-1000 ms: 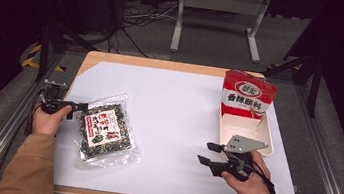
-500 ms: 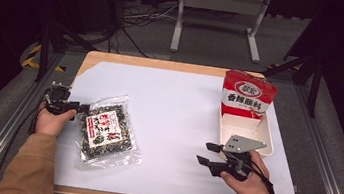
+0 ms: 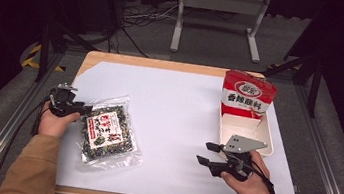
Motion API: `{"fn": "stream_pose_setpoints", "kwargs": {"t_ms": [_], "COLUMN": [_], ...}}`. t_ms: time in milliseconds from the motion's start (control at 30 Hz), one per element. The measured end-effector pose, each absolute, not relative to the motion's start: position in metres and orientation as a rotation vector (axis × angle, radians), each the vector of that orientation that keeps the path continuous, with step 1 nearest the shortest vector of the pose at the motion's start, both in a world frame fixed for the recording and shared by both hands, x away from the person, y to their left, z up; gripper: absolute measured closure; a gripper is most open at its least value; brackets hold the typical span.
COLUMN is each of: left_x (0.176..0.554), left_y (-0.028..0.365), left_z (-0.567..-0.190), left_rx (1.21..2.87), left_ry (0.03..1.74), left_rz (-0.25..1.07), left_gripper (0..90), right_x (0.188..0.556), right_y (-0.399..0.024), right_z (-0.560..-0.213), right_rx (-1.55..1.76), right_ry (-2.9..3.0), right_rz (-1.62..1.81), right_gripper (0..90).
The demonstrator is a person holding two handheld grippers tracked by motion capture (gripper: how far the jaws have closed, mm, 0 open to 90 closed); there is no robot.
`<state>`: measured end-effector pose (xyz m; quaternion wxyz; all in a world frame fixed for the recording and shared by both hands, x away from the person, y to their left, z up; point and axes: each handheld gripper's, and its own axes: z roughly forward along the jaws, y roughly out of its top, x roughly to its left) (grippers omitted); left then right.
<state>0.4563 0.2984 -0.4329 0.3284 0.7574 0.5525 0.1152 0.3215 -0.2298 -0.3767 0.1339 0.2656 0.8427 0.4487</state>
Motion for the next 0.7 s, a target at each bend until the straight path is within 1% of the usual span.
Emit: {"fn": "stream_pose_setpoints", "kwargs": {"t_ms": [33,100,200,233,367,533,600,700], "left_x": [0.456,0.455,0.453,0.453,0.459,0.465,0.466,0.465], "left_y": [0.303,0.313,0.326,0.328,0.33,0.323,0.319,0.317], "left_z": [-0.433,-0.43,-0.426,-0.426,-0.436,-0.443,-0.444,-0.445], "left_rx": [1.955,1.902,1.831,1.82,1.84,1.875,1.91,1.919], "left_ry": [1.45,1.475,1.495,1.505,1.531,1.491,1.478,1.455], "left_rz": [0.295,0.298,0.338,0.333,0.268,0.171,0.188,0.193], "left_gripper": [41.3,33.6,29.7,28.5,27.2,29.2,29.6,30.9], "right_x": [0.322,0.322,0.323,0.322,0.322,0.322,0.323,0.322], "right_y": [-0.23,-0.231,-0.23,-0.23,-0.228,-0.228,-0.228,-0.228], "right_z": [-0.377,-0.378,-0.379,-0.379,-0.379,-0.38,-0.381,-0.381], "right_rx": [0.772,0.775,0.773,0.773,0.769,0.771,0.772,0.77], "right_ry": [2.443,2.445,2.452,2.453,2.454,2.457,2.462,2.465], "right_rz": [1.301,1.296,1.288,1.287,1.289,1.287,1.285,1.286], "right_gripper": [45.1,45.0,44.7,44.7,44.5,44.3,44.2,44.0]}}
